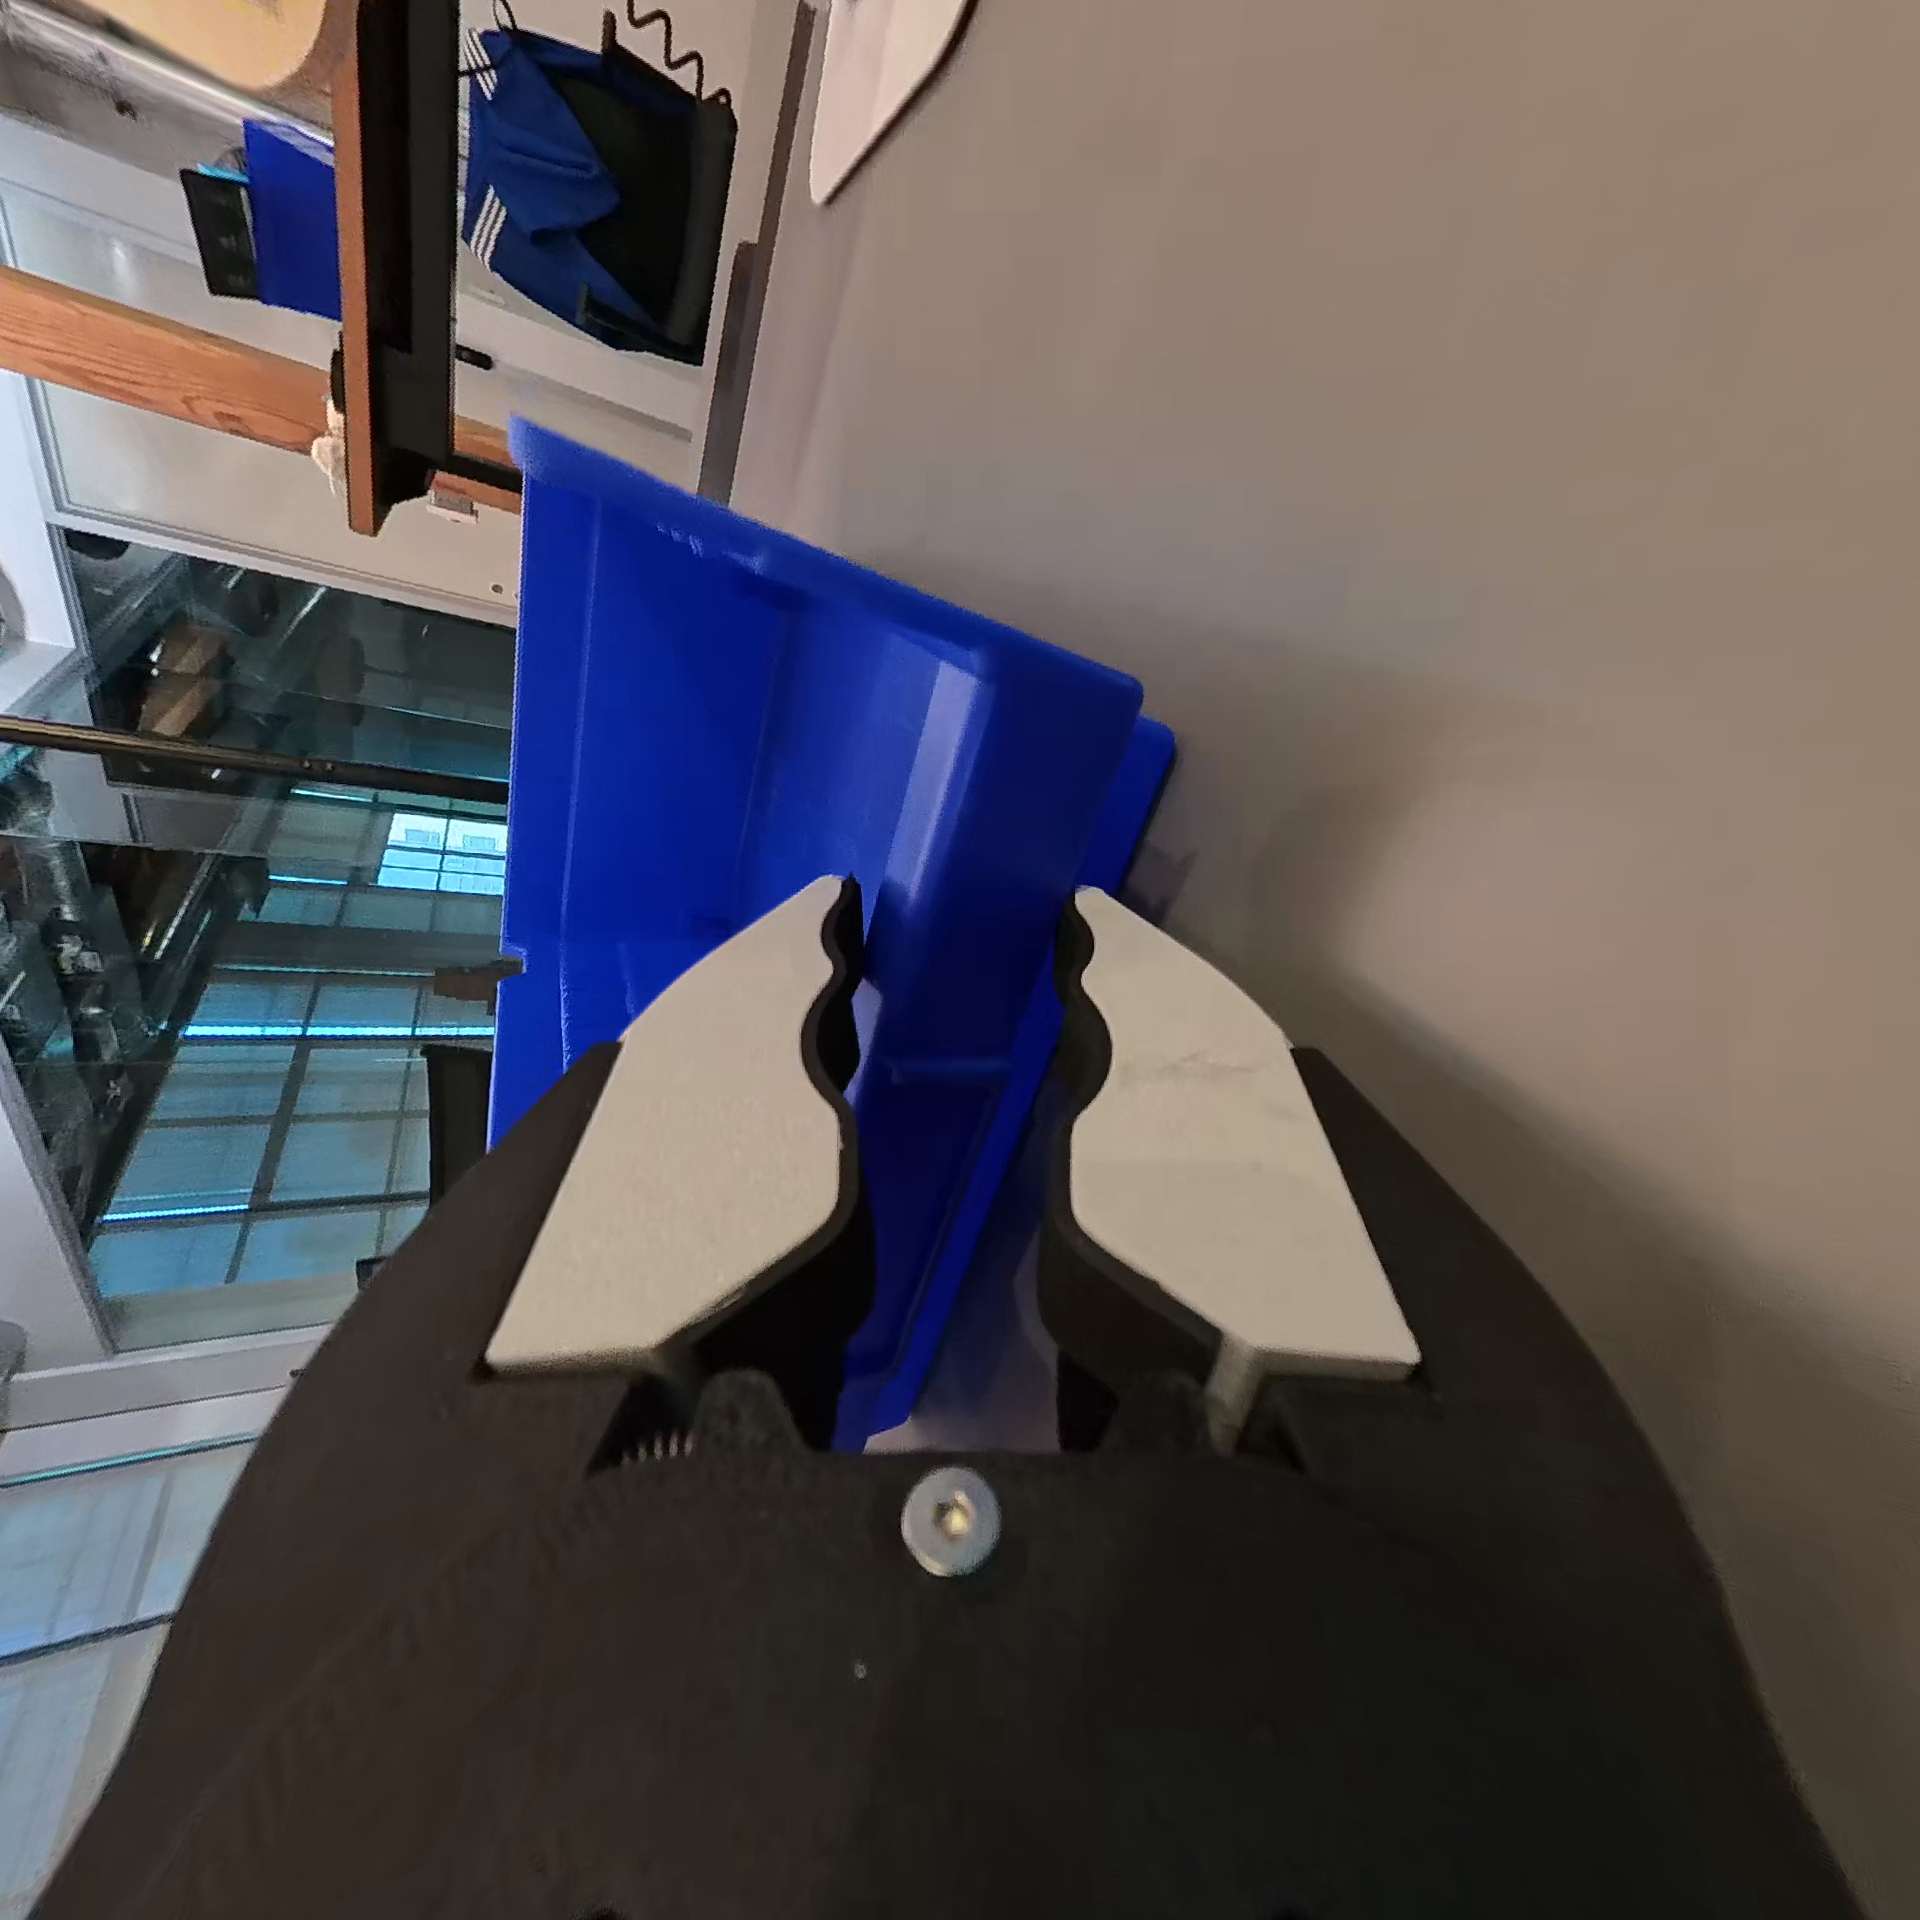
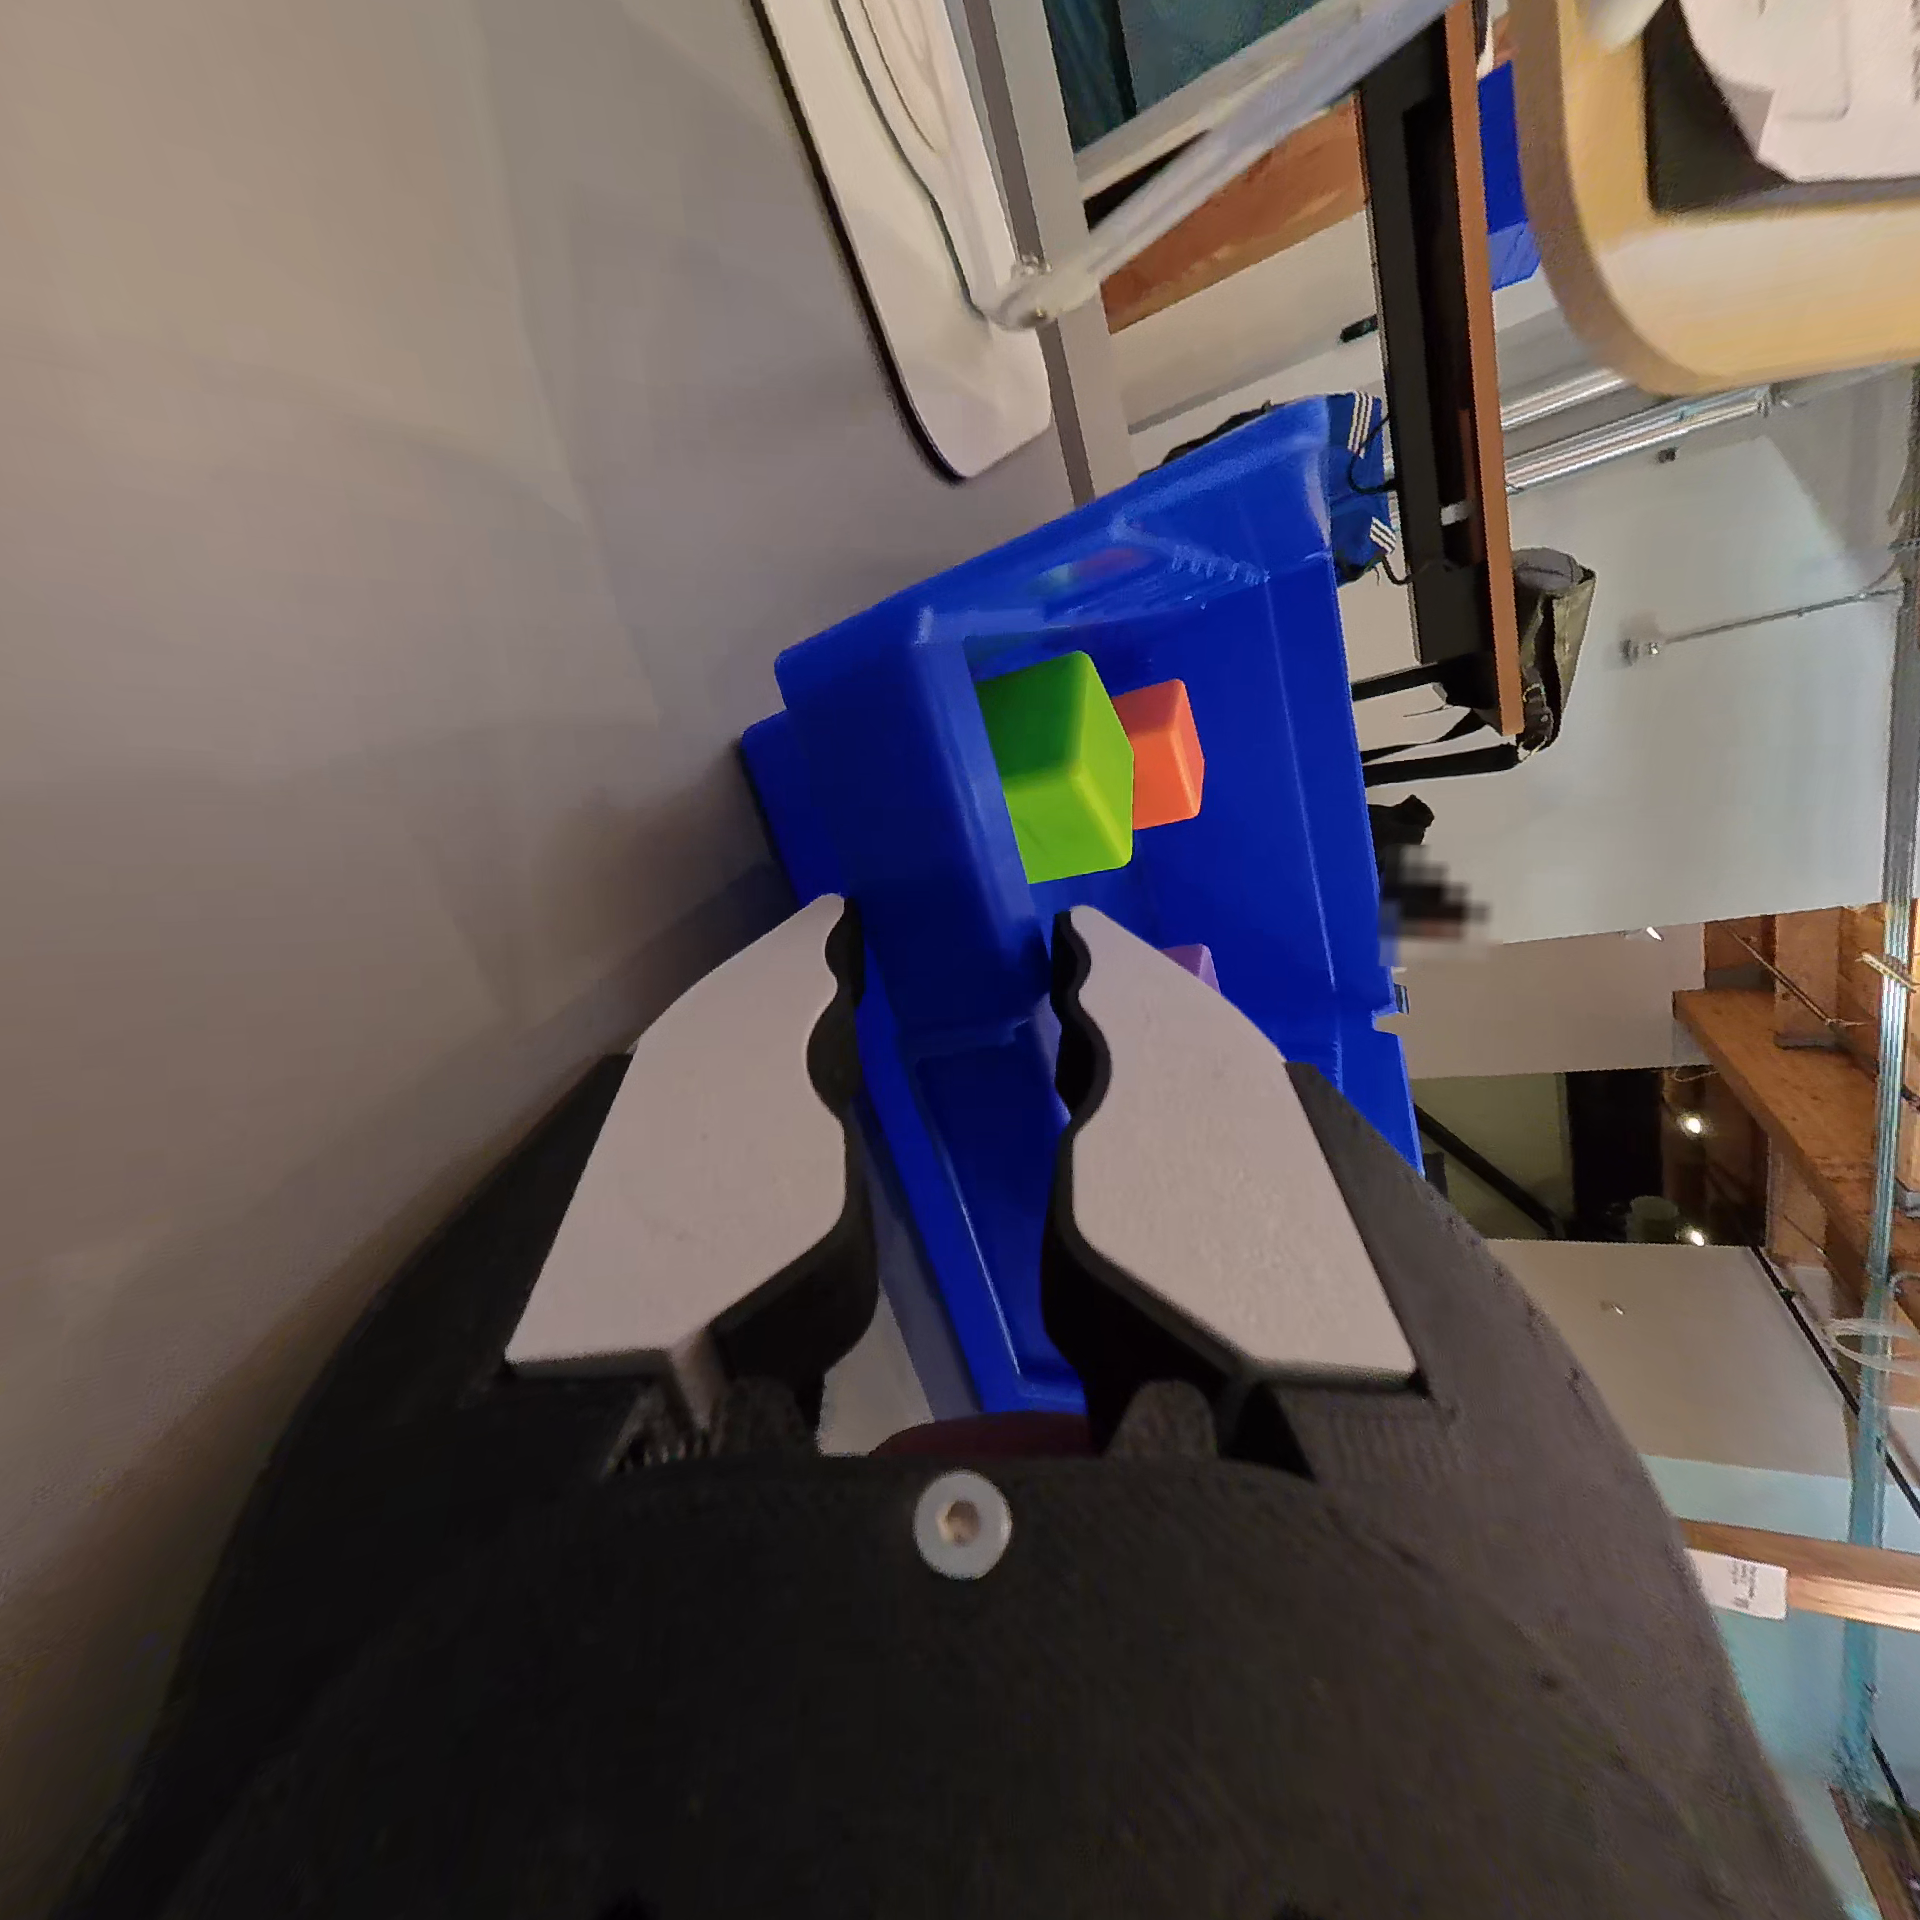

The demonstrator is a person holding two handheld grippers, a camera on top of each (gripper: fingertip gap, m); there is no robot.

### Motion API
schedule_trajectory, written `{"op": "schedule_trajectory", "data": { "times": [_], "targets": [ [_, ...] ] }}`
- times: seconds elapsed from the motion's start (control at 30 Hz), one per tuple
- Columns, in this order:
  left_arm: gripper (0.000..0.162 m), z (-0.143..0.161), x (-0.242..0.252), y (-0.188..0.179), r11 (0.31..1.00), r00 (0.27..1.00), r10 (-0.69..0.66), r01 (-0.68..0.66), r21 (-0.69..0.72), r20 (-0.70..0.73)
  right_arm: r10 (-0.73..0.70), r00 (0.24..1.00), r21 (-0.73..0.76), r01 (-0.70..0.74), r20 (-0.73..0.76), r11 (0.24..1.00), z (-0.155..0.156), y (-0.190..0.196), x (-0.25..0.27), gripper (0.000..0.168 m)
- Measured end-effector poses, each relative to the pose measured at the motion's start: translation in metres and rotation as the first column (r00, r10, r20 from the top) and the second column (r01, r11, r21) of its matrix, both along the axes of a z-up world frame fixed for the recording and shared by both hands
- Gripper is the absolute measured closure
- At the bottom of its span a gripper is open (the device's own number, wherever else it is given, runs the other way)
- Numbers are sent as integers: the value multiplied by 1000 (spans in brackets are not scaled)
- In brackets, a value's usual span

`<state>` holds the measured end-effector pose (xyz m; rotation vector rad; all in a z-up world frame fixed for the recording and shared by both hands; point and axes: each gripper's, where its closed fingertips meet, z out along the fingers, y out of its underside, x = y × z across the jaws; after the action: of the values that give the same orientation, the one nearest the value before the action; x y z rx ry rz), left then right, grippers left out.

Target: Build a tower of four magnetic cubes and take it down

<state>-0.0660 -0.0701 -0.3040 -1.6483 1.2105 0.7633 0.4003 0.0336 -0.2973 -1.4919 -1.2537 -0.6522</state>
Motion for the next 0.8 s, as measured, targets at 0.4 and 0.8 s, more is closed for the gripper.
{"op": "schedule_trajectory", "data": {
  "times": [0.4,0.8],
  "targets": [
    [127,0,-31,-28,998,998,69,-69,1,6,150,987,-20,-151,-59,988,0,-89,-47,133],
    [127,0,-44,-35,996,996,94,-94,3,7,224,972,-30,-227,-72,973,1,-148,-81,134]
  ]
}}
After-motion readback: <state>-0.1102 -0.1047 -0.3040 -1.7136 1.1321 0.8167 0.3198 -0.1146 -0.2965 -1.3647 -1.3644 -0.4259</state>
